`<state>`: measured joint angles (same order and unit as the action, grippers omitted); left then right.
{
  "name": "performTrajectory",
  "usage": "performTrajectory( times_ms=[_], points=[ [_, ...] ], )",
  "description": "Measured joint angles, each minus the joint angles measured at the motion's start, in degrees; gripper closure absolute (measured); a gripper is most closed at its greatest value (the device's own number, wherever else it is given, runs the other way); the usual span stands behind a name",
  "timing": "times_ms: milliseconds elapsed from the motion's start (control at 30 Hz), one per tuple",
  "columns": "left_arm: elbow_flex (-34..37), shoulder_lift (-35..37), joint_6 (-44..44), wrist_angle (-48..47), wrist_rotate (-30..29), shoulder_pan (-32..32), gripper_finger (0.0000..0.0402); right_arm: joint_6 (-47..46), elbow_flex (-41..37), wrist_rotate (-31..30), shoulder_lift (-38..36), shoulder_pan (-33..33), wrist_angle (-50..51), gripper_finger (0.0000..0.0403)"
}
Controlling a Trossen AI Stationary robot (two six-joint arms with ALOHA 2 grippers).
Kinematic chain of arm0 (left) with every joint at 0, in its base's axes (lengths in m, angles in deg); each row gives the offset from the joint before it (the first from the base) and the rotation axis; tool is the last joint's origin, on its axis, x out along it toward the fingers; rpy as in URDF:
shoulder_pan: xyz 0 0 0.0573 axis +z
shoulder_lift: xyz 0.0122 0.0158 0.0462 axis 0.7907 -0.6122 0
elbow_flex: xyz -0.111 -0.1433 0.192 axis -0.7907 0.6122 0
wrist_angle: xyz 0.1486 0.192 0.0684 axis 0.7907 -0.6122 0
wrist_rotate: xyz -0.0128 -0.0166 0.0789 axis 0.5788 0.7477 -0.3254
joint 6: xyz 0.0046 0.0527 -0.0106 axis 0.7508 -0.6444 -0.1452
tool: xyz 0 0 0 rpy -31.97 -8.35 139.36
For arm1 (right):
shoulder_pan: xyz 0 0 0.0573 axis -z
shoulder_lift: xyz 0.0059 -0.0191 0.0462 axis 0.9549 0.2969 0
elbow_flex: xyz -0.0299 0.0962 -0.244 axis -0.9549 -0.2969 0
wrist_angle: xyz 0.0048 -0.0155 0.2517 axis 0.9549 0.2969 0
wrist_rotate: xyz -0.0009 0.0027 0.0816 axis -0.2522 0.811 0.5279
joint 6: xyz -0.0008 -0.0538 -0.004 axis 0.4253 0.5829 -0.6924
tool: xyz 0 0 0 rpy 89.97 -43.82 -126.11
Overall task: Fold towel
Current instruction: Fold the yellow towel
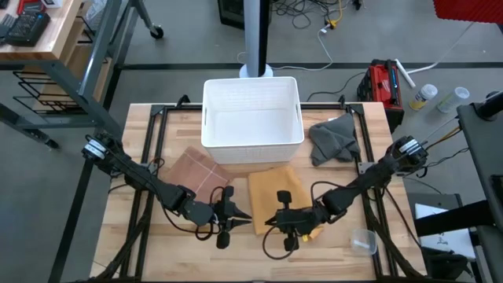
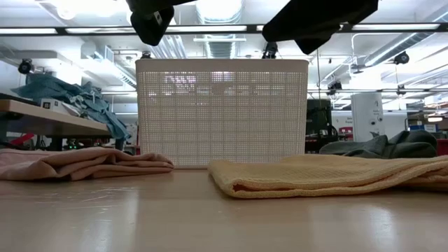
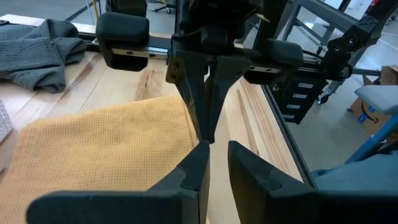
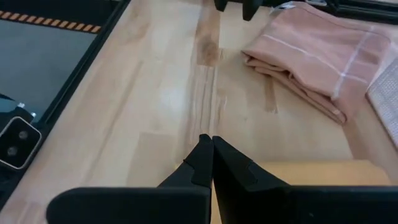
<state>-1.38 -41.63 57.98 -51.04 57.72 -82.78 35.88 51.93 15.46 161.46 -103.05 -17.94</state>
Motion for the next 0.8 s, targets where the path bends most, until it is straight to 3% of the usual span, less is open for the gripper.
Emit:
performTrajectory(
  times_ms=[167, 333, 467, 633, 800],
  points=[
    [0.00, 0.00, 0.01, 0.00, 0.00, 0.00, 0.0352, 6.22, -0.02, 0.91, 1.13, 1.14, 2.19, 0.0403],
    [0.00, 0.01, 0.00, -0.02, 0.00, 0.00, 0.0351, 6.22, 0.22, 0.86, 1.57, 1.22, 3.96, 0.0403],
    [0.00, 0.03, 0.23, -0.02, 1.09, 0.00, 0.0351, 16.34, 0.22, 0.86, 1.57, 1.35, 4.58, 0.0403],
    [0.13, 2.49, 14.35, 9.20, 22.43, -0.10, 0.0351, 26.22, 0.24, 0.85, 1.57, 1.37, 4.54, 0.0403],
    [0.17, 2.40, 18.23, 21.13, 29.00, -0.10, 0.0351, 31.25, 0.71, 0.87, 1.57, 1.35, 4.55, 0.0403]
  ],
)
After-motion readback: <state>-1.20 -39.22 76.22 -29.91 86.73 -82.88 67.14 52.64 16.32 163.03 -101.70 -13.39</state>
